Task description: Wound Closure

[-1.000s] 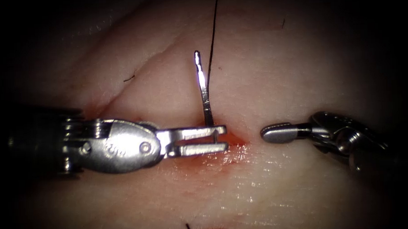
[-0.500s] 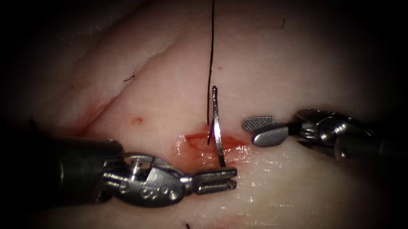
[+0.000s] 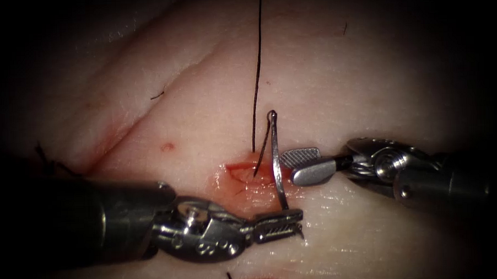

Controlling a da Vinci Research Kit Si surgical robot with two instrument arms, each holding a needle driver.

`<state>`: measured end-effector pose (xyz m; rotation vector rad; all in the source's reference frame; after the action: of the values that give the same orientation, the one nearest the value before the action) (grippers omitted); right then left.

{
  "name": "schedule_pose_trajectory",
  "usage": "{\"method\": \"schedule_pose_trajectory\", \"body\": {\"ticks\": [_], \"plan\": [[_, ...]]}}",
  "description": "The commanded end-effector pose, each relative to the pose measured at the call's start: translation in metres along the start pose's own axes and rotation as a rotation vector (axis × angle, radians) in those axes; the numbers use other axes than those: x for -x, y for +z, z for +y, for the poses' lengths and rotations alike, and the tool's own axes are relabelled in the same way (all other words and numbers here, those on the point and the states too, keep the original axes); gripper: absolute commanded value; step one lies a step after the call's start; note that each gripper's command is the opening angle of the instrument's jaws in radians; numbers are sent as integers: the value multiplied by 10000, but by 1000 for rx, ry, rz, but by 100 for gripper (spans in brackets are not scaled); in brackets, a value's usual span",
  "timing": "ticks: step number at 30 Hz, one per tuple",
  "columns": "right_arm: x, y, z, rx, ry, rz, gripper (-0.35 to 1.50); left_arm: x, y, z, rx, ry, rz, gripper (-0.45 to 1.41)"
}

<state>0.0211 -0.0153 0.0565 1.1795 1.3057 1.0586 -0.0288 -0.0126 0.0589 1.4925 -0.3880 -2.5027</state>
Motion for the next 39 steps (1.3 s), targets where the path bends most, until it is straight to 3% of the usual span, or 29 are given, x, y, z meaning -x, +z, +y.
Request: {"method": "schedule_pose_trajectory", "body": {"ticks": [1, 14, 22, 24, 26, 30, 32, 36, 37, 39], "plan": [[-4, 10, 2, -2, 0, 2, 101, 2, 8, 2, 6, 2, -3, -45], [-9, 30, 3, 50, -38, -42, 99, 0, 8, 6, 20, 5, 1, -45], [-10, 33, 4, 43, -62, -45, 83, -1, 9, 6, 22, 5, -1, -45], [-10, 34, 4, 44, -69, -44, 47, -1, 8, 6, 22, 5, -1, -45], [-9, 34, 5, 54, -77, -59, -35, -1, 8, 7, 22, 5, -1, -45], [-6, 33, 7, 112, -91, -115, -35, -2, 7, 6, 23, 4, -1, -45], [-4, 33, 10, 113, -171, -123, -35, -4, 5, 4, 26, 1, 3, -45], [-6, 26, 15, 113, -237, -124, -35, -6, -1, 0, 38, -44, 18, 88], [-6, 26, 15, 113, -237, -124, -35, -6, -1, 0, 38, -44, 18, 88], [-10, 22, 18, 101, -263, -97, -35, -6, -6, -1, 47, -116, 20, 104]]}}
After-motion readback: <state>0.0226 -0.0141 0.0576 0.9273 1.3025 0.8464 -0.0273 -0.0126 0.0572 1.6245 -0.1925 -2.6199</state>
